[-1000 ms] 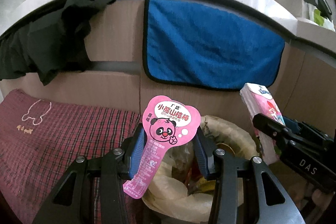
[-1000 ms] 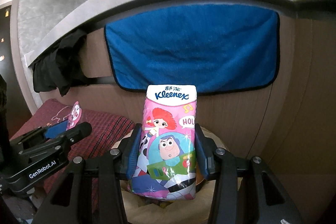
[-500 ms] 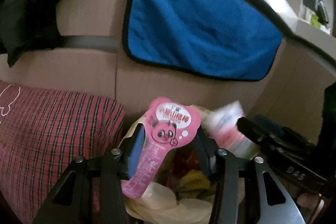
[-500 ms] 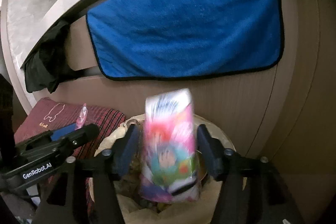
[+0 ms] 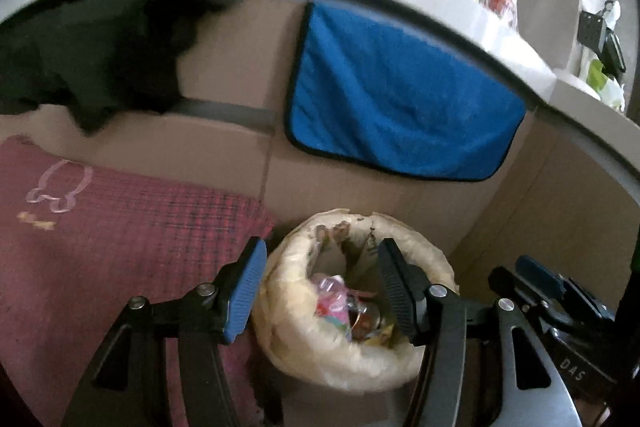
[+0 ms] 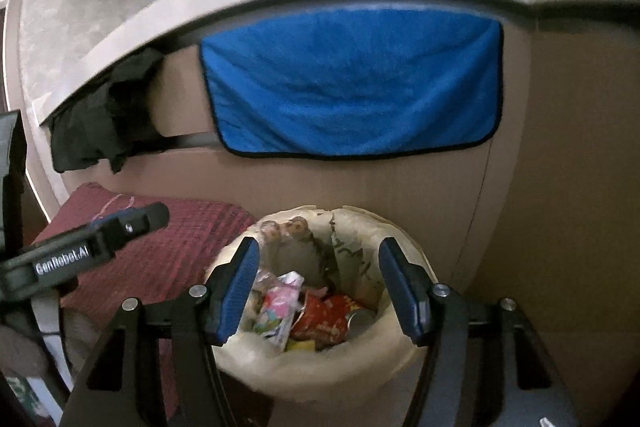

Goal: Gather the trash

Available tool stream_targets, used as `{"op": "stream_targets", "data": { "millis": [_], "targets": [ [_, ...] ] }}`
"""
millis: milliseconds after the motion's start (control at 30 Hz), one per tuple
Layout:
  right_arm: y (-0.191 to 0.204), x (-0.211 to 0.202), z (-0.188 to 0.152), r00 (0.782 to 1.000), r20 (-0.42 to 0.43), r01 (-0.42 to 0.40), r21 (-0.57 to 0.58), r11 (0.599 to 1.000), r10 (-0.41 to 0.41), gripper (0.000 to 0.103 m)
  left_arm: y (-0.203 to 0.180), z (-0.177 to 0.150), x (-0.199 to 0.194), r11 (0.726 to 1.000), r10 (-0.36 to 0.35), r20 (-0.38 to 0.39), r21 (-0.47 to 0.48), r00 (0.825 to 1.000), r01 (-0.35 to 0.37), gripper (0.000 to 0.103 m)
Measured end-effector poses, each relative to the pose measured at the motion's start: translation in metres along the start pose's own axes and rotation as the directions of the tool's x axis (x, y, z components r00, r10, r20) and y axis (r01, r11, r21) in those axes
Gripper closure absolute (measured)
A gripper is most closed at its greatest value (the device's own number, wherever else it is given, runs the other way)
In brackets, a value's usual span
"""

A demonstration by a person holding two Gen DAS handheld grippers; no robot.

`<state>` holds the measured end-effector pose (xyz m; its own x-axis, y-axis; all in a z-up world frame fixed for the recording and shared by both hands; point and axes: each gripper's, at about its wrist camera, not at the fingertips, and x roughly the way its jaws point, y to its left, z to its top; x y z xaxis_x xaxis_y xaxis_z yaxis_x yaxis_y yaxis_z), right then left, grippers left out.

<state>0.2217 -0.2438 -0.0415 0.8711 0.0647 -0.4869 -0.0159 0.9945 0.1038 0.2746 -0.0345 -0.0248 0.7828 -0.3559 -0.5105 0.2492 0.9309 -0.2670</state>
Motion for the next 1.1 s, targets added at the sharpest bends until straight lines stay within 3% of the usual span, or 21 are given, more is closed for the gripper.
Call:
{"op": "stream_targets", "data": {
  "millis": [333, 500, 700, 833, 1100],
  "targets": [
    [0.057, -0.111, -0.037, 0.997, 0.063, -0.034, -0.065, 0.997, 0.038, 0.044, -0.01, -0.046, -0.158, 0.998, 0.057, 0.138, 0.028, 0.989, -0.062, 0.044],
    [0.082, -0.157, -0.068, 0.996, 0.082, -0.032, -0.088, 0.996, 0.039, 0.043, -0.016, -0.072, -0.211, 0.992, 0.116, 0.152, 0.034, 0.982, -0.122, 0.044],
    [0.092, -0.198, -0.095, 0.993, 0.113, -0.03, -0.07, 0.997, 0.038, 0.043, -0.032, -0.105, -0.24, 0.98, 0.178, 0.114, 0.067, 0.977, -0.186, 0.044],
    [0.098, -0.213, -0.103, 0.99, 0.14, 0.012, -0.105, 0.994, 0.003, 0.043, -0.037, -0.115, -0.25, 0.956, 0.263, 0.126, 0.102, 0.957, -0.276, 0.044],
    [0.096, -0.225, -0.111, 0.987, 0.158, -0.007, -0.071, 0.997, 0.018, 0.043, -0.037, -0.125, -0.266, 0.929, 0.336, 0.159, 0.103, 0.928, -0.354, 0.044]
  ]
}}
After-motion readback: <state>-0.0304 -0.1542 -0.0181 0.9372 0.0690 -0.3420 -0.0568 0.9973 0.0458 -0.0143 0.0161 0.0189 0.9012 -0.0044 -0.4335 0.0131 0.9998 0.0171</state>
